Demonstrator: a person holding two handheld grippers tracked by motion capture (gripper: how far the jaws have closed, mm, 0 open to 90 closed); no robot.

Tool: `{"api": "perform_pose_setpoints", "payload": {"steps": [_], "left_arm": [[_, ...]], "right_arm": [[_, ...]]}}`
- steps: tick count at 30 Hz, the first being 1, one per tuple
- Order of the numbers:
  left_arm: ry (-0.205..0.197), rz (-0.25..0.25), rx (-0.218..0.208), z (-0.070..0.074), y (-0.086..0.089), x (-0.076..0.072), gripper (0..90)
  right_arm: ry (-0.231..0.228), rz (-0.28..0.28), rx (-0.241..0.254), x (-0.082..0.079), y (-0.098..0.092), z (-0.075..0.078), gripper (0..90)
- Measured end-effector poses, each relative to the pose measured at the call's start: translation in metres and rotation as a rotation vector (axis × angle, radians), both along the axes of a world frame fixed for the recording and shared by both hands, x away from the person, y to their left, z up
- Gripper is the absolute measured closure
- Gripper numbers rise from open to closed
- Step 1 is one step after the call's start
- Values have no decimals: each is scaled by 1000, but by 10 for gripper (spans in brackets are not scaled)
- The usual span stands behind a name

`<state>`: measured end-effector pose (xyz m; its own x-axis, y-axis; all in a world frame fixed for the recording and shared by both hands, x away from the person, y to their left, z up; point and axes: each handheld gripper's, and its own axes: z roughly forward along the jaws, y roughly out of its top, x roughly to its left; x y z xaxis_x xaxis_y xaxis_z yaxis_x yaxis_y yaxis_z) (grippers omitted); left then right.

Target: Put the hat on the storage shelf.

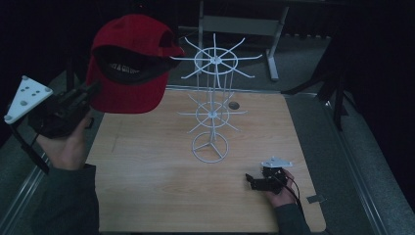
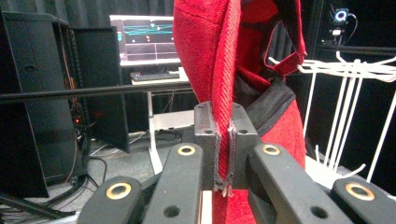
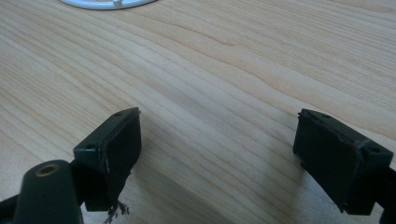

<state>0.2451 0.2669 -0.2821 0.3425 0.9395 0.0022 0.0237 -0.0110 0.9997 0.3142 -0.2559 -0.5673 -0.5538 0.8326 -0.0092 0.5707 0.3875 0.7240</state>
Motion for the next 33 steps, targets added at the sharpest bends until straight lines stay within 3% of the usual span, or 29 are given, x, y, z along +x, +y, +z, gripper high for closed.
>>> {"api": "perform_pose_setpoints", "payload": {"steps": [16,24,33], "left_arm": [[4,-9,17,-22,-9,-16,863],[34,-17,-9,-54,-8,-18,863],[49,-11,18,-83,-15,-19,863]], "right_arm": [[-1,1,-2,0,0,0,151],[0,-1,1,0,0,0,151],[0,-1,0,0,0,0,151]]}}
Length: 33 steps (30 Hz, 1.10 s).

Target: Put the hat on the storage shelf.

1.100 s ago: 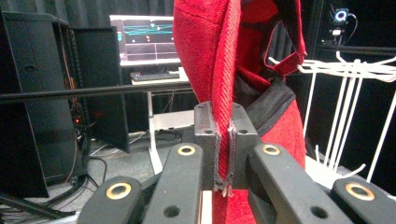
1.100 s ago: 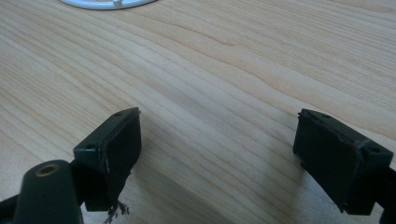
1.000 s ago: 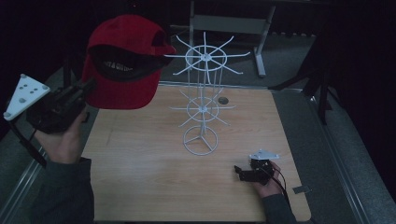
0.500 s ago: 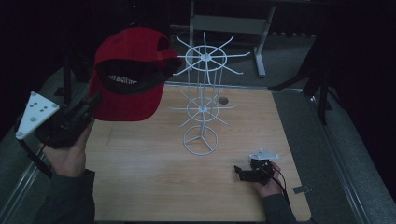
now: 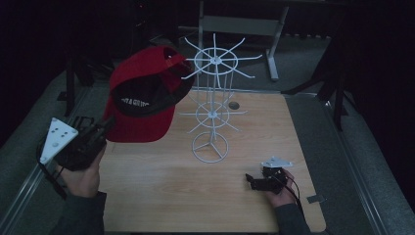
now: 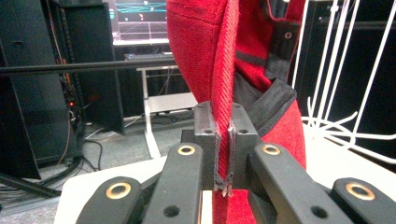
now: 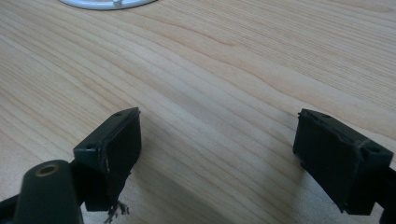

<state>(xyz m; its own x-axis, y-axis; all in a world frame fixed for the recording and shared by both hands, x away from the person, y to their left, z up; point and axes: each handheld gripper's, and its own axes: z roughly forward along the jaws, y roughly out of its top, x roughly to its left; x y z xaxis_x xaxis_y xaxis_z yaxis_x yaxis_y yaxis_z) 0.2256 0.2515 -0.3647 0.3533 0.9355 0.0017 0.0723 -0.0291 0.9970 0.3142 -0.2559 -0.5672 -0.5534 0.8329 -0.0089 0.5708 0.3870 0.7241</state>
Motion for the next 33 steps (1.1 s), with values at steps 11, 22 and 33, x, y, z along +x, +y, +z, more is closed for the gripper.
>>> {"api": "perform_pose_setpoints", "payload": {"steps": [11,22,33], "left_arm": [[42,-35,0,-38,-11,1,861],[75,-73,-5,-50,-16,2,846],[86,-118,2,-49,-15,3,746]], "right_arm": [[-2,0,1,0,0,0,151],[-3,0,0,0,0,0,151],[-1,1,0,0,0,0,151]]}}
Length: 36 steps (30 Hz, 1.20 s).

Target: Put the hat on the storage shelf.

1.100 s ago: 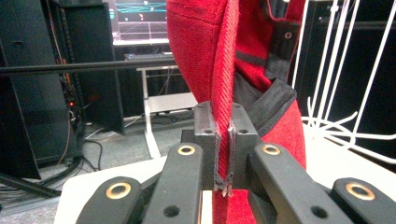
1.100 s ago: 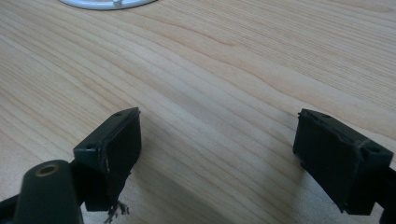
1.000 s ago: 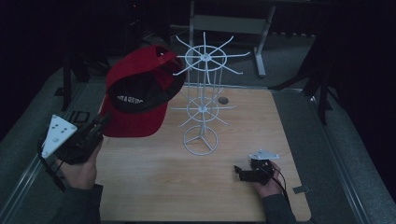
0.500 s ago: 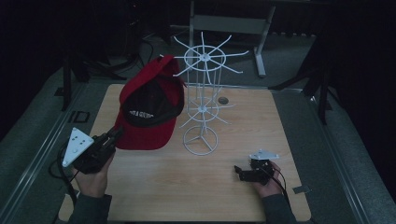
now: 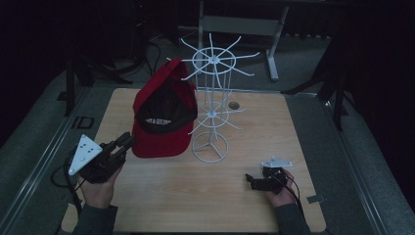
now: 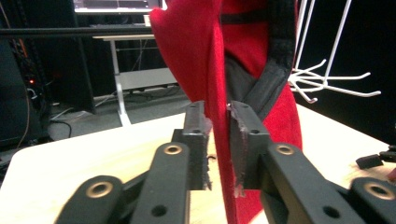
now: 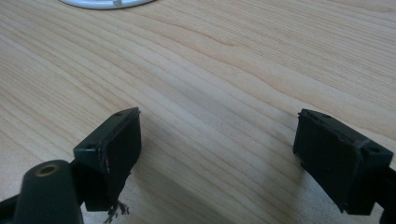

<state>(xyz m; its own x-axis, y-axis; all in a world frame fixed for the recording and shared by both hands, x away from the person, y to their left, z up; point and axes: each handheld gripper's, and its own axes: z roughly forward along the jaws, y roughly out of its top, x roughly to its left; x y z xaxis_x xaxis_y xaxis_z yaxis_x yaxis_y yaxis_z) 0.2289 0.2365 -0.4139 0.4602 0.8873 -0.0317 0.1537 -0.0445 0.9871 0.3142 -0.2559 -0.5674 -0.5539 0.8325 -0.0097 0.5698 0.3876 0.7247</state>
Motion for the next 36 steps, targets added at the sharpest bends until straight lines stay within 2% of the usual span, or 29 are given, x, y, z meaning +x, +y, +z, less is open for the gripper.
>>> {"api": "perform_pose_setpoints", "payload": {"steps": [17,23,26,30,36], "left_arm": [[73,44,8,-8,7,11,562],[103,48,5,-14,8,15,536],[123,52,-14,-18,10,18,532],[117,74,-28,-23,12,20,532],[153,63,-35,-35,13,27,532]], "right_arm": [[-1,1,-1,0,0,0,151],[-2,1,-1,0,0,0,151],[-2,1,-1,0,0,0,151],[-2,1,-1,0,0,0,151],[-2,1,-2,0,0,0,151]]}}
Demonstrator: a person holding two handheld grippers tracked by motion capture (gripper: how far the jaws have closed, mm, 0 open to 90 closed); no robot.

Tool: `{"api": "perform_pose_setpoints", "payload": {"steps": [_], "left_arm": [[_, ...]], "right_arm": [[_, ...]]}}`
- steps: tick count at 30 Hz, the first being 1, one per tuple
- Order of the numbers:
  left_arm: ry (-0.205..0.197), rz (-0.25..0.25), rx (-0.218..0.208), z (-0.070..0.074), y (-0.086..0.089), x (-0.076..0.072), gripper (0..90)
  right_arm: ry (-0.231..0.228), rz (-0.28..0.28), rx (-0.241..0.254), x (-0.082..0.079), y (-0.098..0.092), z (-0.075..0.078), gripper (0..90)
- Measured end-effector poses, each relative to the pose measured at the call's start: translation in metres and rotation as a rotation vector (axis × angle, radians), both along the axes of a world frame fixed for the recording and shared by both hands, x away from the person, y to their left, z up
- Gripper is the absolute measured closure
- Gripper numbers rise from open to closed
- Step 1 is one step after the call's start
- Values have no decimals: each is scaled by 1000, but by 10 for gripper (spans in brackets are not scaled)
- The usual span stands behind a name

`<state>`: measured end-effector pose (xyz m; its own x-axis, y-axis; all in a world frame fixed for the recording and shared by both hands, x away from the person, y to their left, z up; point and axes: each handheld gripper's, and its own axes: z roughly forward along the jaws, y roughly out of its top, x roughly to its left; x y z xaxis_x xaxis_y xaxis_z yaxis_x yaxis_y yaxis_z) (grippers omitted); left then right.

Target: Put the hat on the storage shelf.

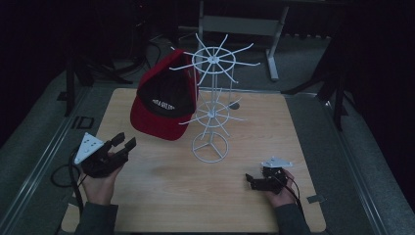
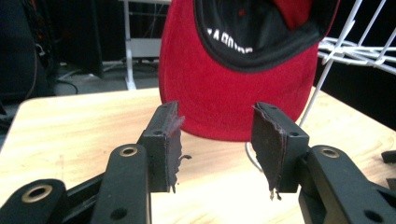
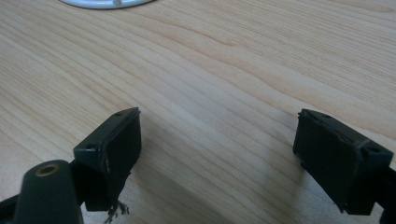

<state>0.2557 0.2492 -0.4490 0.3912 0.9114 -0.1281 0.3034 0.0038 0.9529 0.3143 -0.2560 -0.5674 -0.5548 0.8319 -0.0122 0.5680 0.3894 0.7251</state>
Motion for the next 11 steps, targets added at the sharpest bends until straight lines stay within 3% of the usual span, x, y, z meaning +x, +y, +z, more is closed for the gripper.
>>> {"api": "perform_pose_setpoints", "payload": {"steps": [11], "left_arm": [[53,-39,9,-22,-5,11,544]], "right_arm": [[0,1,-1,0,0,0,151]]}}
